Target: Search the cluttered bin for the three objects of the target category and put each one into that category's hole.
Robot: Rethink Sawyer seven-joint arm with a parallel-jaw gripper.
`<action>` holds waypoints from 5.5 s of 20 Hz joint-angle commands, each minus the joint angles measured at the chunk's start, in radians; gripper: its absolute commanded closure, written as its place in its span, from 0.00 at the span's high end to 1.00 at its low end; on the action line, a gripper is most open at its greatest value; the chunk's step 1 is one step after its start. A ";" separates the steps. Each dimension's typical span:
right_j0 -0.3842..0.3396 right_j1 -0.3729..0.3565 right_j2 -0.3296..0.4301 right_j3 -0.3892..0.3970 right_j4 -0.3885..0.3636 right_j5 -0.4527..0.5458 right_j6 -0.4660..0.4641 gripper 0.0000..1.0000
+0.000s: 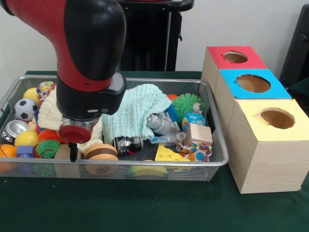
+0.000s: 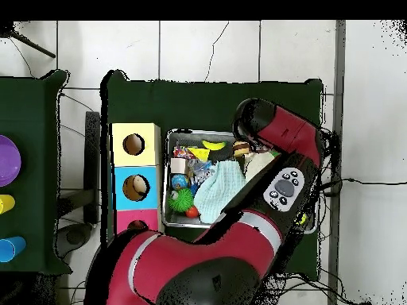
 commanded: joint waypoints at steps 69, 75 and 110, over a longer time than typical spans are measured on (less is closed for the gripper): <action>0.057 -0.021 0.041 -0.012 -0.042 0.193 0.127 1.00; 0.059 -0.010 0.059 -0.020 -0.031 0.197 0.141 1.00; 0.030 0.046 0.157 0.046 -0.029 0.031 0.052 1.00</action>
